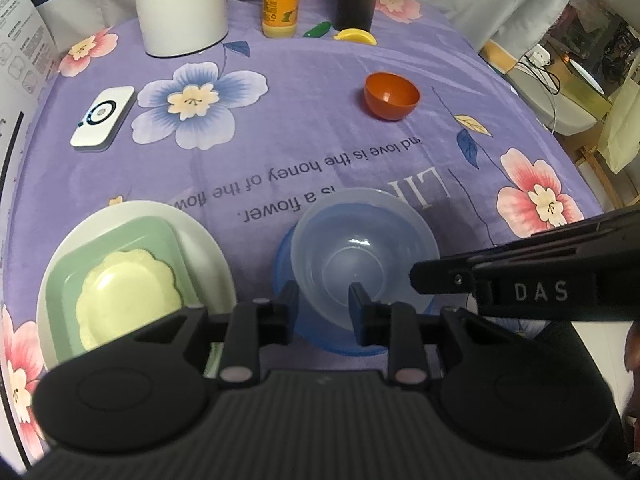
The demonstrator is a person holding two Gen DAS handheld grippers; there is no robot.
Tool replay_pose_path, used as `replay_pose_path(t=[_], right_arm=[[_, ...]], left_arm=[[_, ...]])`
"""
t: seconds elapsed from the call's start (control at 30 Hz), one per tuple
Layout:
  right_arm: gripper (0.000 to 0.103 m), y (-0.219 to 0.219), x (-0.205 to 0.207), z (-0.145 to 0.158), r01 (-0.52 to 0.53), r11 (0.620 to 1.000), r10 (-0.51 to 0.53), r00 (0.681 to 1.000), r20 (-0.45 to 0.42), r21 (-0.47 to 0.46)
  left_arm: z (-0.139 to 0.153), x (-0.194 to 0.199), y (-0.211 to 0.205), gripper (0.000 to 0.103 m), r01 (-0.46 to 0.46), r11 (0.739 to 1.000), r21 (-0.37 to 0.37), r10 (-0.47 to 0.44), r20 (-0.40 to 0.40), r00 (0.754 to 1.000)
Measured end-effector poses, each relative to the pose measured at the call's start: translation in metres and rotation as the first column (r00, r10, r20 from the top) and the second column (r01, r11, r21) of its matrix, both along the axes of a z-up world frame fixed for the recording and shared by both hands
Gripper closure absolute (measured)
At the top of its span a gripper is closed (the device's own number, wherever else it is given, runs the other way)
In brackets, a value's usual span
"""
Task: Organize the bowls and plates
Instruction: 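Carry the clear bowl with both tools into the blue bowl, open both, then move both tools to the orange bowl and grip its rim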
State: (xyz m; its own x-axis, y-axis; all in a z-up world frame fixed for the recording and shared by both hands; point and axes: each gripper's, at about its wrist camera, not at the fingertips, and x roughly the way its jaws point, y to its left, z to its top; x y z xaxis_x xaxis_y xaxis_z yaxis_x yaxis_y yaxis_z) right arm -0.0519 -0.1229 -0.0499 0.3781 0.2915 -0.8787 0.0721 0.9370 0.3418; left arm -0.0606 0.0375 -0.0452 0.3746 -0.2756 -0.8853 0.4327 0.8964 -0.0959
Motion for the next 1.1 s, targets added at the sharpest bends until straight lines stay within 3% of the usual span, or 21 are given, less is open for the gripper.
replay_pose_path(t=[0.13,0.2,0.23,0.27,0.33,0.37,0.43,0.5,0.67,1.1], right_arm=[[0.086,0.001,0.000,0.001,0.003,1.000,-0.003,1.000,0.008,-0.001],[0.077,-0.002,-0.001,0.003,0.015,1.000,-0.015,1.000,0.019,-0.011],[0.068,-0.004,-0.001,0.004,0.021,1.000,-0.021,0.999,0.024,-0.011],[0.044,-0.007,-0.001,0.005,0.030,1.000,-0.030,0.999,0.029,-0.005],[0.012,-0.012,-0.001,0.008,0.047,0.999,-0.047,0.998,0.044,-0.005],[0.010,-0.014,-0.002,0.010,0.057,0.998,-0.056,0.997,0.058,-0.018],[0.009,-0.016,-0.002,0.012,0.064,0.997,-0.061,0.996,0.071,-0.041],[0.001,-0.020,-0.003,0.012,0.079,0.996,-0.076,0.995,0.071,-0.045],[0.000,-0.029,-0.002,0.006,0.129,0.991,-0.127,0.991,0.041,-0.036],[0.000,-0.048,-0.002,0.000,0.199,0.979,-0.198,0.980,0.025,-0.053]], left_arm=[[0.003,-0.002,0.001,0.065,-0.010,1.000,0.019,0.010,0.025,1.000],[0.007,-0.001,0.004,0.053,-0.030,0.999,0.035,0.028,0.048,0.998],[0.009,-0.001,0.007,0.039,-0.039,0.999,0.034,0.037,0.057,0.998],[0.012,-0.001,0.010,0.023,-0.046,0.999,0.024,0.045,0.066,0.997],[0.018,-0.001,0.017,0.004,-0.073,0.997,0.012,0.072,0.099,0.993],[0.020,-0.001,0.022,0.000,-0.089,0.996,0.011,0.087,0.114,0.990],[0.021,0.000,0.031,0.000,-0.122,0.992,-0.002,0.122,0.122,0.985],[0.020,0.004,0.042,0.000,-0.153,0.988,-0.025,0.155,0.100,0.983],[0.015,0.011,0.059,0.000,-0.212,0.976,-0.053,0.215,0.058,0.975],[0.011,0.021,0.029,0.000,-0.139,0.989,-0.043,0.141,0.052,0.989]])
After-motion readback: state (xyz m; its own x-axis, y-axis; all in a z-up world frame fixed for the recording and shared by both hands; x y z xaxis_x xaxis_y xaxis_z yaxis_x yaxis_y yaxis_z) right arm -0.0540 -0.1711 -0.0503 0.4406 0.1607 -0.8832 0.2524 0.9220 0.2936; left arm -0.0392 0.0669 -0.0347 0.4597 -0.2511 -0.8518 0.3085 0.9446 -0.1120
